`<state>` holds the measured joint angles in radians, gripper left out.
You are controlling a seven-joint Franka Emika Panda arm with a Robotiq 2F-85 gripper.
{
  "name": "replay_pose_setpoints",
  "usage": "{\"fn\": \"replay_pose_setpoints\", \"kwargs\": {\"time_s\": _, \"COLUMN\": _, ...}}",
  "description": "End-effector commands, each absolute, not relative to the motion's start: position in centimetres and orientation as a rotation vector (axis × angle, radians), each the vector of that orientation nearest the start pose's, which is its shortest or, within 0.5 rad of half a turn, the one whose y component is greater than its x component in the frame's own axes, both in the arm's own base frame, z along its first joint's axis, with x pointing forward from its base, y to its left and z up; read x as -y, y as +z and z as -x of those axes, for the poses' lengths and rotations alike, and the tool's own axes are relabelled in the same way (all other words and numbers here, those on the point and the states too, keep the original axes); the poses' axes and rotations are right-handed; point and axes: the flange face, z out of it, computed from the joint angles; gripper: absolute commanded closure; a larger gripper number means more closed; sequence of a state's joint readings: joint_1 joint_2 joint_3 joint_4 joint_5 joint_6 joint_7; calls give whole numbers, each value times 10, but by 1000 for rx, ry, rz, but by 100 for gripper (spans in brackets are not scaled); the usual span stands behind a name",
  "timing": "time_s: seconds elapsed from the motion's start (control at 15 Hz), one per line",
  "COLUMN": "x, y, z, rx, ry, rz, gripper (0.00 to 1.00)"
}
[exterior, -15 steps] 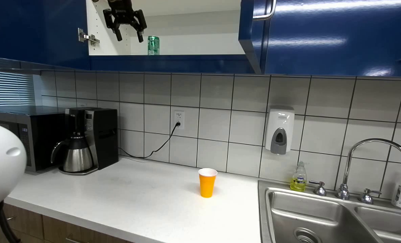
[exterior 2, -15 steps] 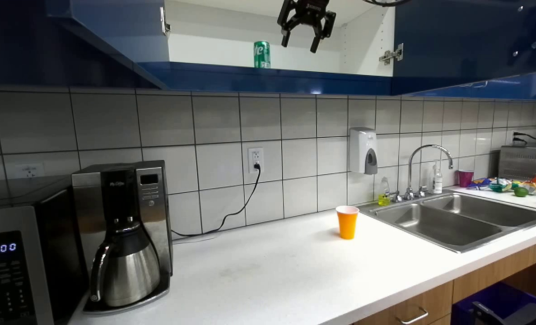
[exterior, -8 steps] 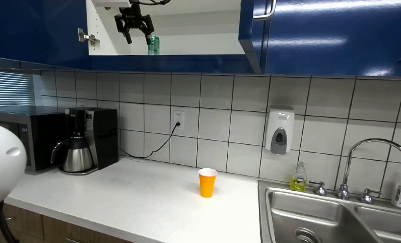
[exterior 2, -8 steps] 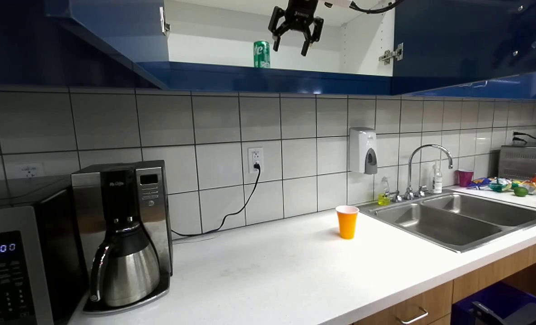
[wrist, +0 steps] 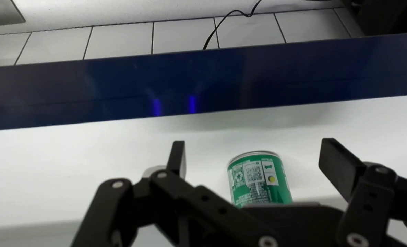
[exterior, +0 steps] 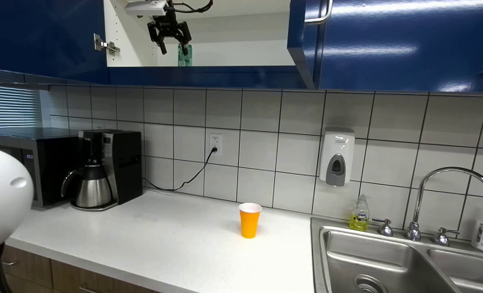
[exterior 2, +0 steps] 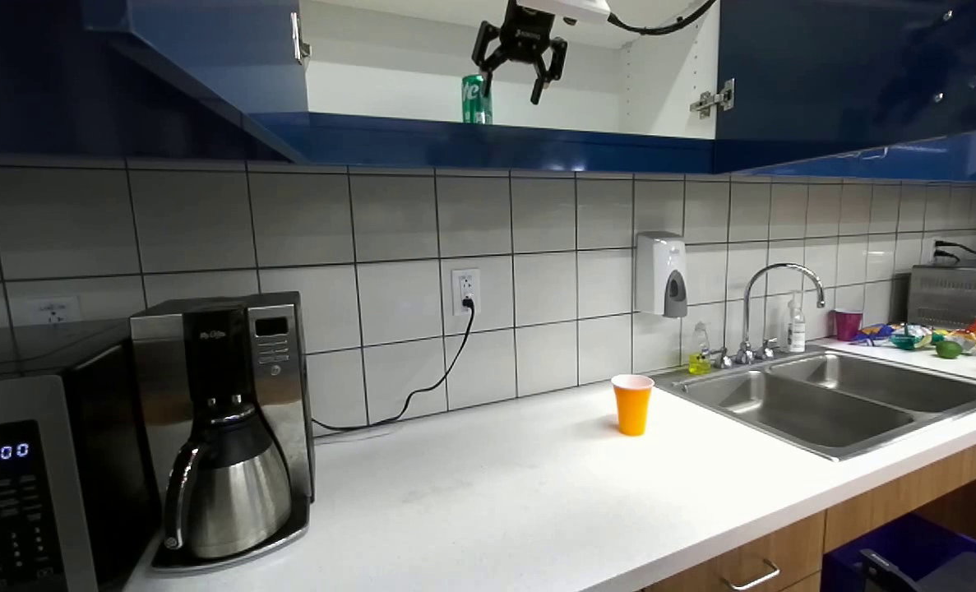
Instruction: Pick up the can from the cabinet and put it on the counter
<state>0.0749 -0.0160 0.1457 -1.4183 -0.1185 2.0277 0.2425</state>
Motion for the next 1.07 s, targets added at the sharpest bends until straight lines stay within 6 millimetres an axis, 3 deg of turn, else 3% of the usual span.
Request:
{"fn": "replay_pose_setpoints", "kwargs": {"time_s": 0.0, "x": -129, "y": 774, "z": -579, "rx": -47, "ry": -972, "rz": 2966, "gripper": 0}}
{"fn": "replay_pose_setpoints", "kwargs": {"time_s": 0.53, "x": -135, "y": 791, "z": -599, "rx": -79, "ry": -981, "rz": 2975, "gripper": 0}}
{"fn": "replay_pose_setpoints", "kwargs": {"time_s": 1.0, "x": -142, "y": 782, "z": -617, "rx": -74, "ry": -958, "rz": 2993, "gripper": 0}}
